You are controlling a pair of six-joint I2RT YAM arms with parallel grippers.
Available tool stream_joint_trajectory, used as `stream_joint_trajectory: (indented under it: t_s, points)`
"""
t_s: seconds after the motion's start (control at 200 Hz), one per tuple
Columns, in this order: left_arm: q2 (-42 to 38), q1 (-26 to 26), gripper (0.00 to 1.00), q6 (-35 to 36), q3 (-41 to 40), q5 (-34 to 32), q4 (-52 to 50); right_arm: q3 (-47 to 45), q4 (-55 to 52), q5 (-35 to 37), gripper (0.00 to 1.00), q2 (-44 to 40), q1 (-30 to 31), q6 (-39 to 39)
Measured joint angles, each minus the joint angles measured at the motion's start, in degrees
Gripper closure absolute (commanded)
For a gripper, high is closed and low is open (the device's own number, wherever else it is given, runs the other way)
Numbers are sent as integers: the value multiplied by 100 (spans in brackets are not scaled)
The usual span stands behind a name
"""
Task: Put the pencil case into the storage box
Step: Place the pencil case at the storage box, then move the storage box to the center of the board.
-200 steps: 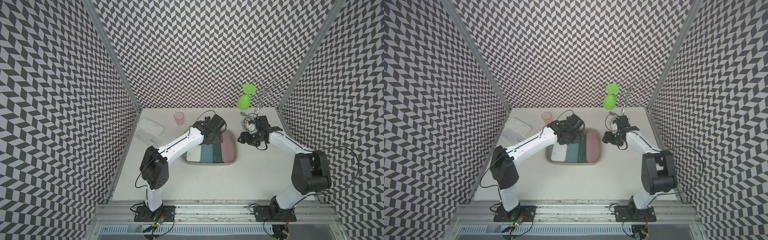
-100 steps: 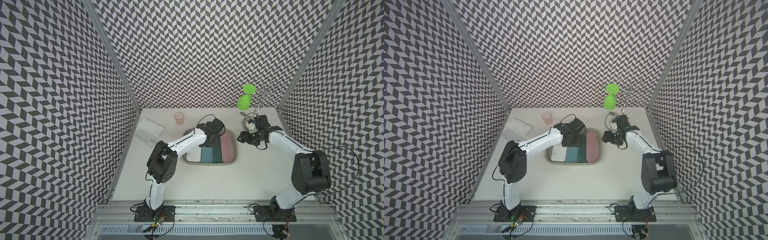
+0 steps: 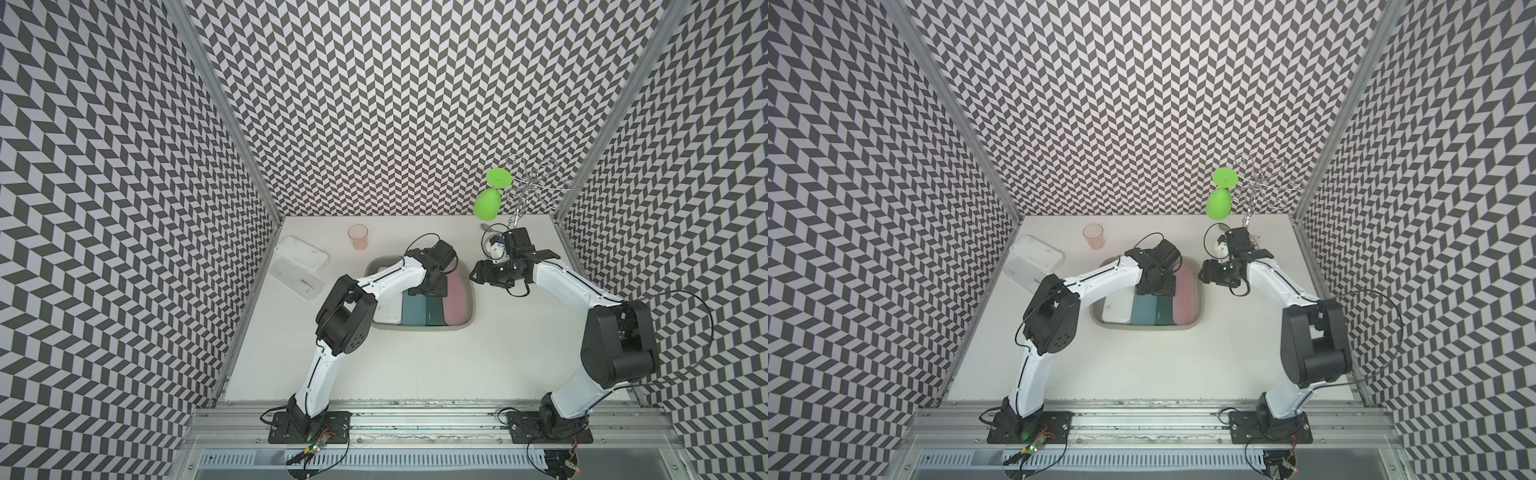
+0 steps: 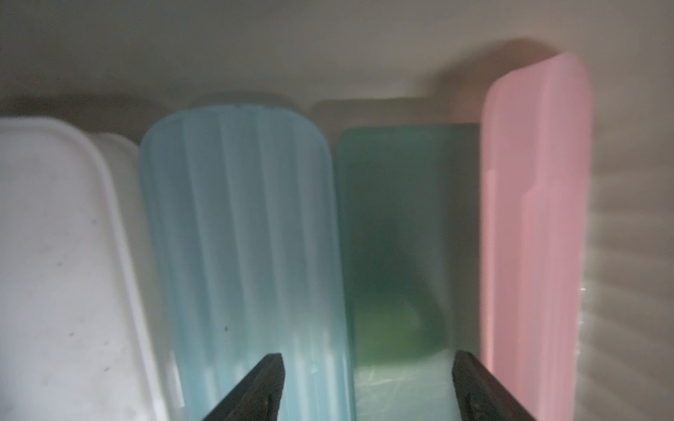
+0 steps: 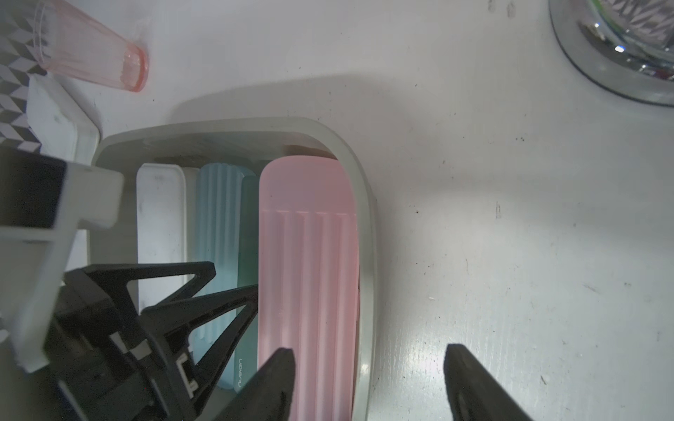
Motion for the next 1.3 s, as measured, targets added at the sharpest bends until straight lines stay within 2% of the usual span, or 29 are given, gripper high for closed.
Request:
stream_joint_trajectory:
  t_s: [0.055, 0.13, 0.17, 0.741, 1.036, 1.297]
  points:
    - [26, -37, 42, 11, 109, 2, -4, -9, 20, -4, 49, 0, 50, -7]
    - [28, -72, 73, 79, 144, 61, 0, -11, 46, -2, 49, 0, 109, -2]
    - [28, -76, 80, 111, 144, 94, -2, -13, 61, -4, 49, 0, 122, -2]
    - [70, -116, 81, 111, 31, 636, 332, -295, 229, -33, 49, 7, 144, 37]
    - [-214, -13, 81, 50, -787, 778, 1025, -402, 247, -48, 49, 7, 144, 33]
    - [-664, 229, 81, 59, -1423, 407, 922, -415, 251, -46, 49, 7, 144, -2]
